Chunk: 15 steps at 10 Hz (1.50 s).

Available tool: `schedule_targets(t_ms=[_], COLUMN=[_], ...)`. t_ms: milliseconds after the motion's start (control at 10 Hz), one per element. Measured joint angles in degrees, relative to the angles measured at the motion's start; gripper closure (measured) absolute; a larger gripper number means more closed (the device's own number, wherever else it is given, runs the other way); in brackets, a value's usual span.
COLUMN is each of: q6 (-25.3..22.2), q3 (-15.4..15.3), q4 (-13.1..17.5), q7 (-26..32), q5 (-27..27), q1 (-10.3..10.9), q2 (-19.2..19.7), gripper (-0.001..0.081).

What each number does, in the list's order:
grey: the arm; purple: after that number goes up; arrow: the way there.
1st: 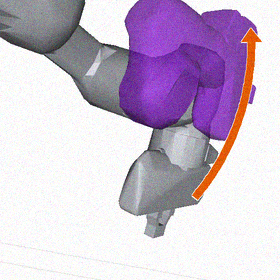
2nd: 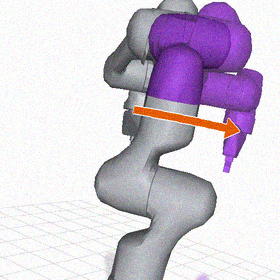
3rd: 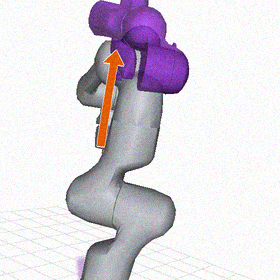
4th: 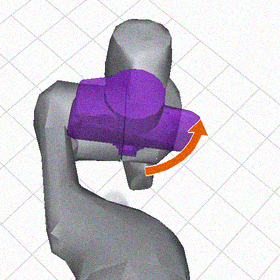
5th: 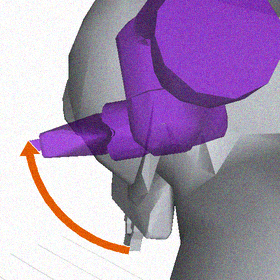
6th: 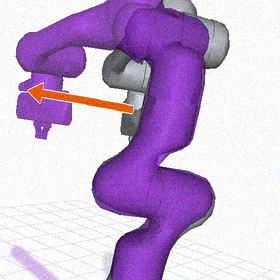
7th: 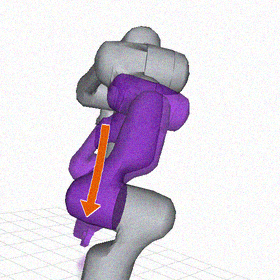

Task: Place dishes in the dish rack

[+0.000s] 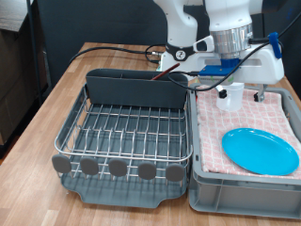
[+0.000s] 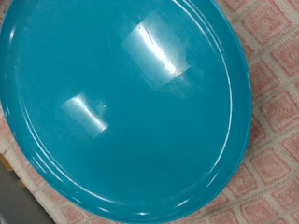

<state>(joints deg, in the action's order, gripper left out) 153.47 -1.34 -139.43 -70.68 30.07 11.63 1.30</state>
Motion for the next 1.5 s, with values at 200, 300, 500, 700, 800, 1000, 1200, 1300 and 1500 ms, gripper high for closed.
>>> schedule_targets(t_ms=[200, 300, 500, 700, 800, 1000, 1200, 1300, 1500], q6=[1.6, 2.4, 4.4, 6.5, 7.5, 8.3, 8.6, 8.7, 9.4], q3=[-0.1, -0.3, -1.0, -1.7, -2.0, -2.3, -2.5, -2.6, -3.0], q4=[-0.2, -0.2, -0.2, -0.1, -0.1, 0.3, 1.0, 1.4, 2.1], q7=[4.7, 6.1, 10.2, 13.6, 14.8, 16.1, 17.8, 18.6, 20.3], q5=[3.5, 4.8, 9.8, 13.9, 15.5, 16.5, 17.8, 18.7, 20.3], q1=[0.0, 0.0, 0.0, 0.0, 0.0, 0.0, -0.1, -0.1, -0.2], q2=[1.4, 2.2, 4.0, 5.7, 6.5, 8.0, 9.4, 10.0, 11.2], gripper=[0.0003, 0.0003, 0.0003, 0.0003, 0.0003, 0.0003, 0.0003, 0.0003, 0.0003])
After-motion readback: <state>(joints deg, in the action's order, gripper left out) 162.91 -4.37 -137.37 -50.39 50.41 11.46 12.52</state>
